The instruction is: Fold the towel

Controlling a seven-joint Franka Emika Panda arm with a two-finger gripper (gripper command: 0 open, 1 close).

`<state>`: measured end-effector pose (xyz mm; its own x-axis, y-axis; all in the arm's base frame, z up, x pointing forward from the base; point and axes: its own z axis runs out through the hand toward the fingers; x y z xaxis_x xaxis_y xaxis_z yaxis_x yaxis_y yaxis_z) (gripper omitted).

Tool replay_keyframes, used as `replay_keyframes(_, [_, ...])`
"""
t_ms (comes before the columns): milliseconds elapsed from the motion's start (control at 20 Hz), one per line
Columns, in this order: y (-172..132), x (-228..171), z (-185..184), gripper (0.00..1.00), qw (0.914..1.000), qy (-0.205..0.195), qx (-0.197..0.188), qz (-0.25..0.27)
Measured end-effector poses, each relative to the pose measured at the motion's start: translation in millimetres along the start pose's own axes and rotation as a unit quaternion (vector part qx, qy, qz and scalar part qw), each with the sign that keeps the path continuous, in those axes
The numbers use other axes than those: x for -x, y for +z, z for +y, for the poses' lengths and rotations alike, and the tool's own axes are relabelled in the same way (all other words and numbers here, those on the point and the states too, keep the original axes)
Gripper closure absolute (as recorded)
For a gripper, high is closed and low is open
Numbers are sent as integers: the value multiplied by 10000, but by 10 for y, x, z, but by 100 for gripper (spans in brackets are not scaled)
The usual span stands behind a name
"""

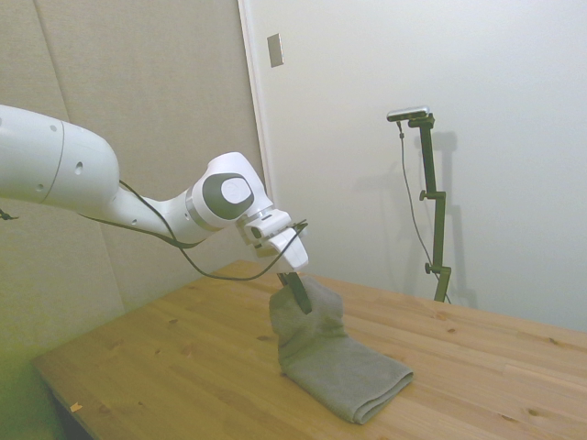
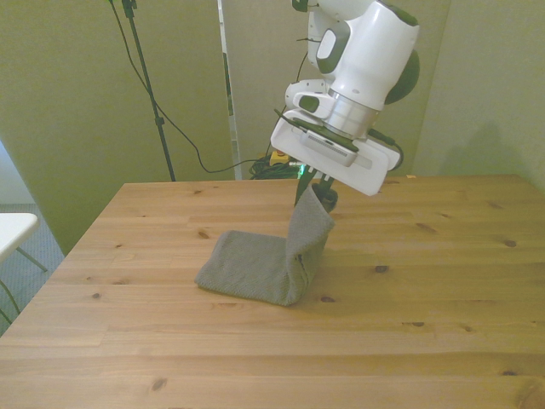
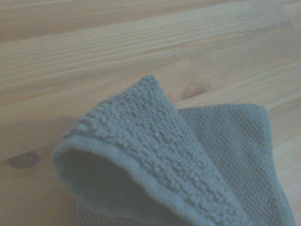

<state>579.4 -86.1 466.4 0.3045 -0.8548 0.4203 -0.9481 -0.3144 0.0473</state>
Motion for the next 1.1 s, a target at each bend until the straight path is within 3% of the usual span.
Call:
replay_keyframes(300, [207,-317,273,100,9996,221,-21,-157])
replay_keyframes(350, [252,-361,310,0,9995,256,-34,-178])
replay_keyframes(700, [540,-686,545,0,9967,448,-312,-600])
replay_keyframes(1100, [656,-848,676,0,9963,505,-264,-649])
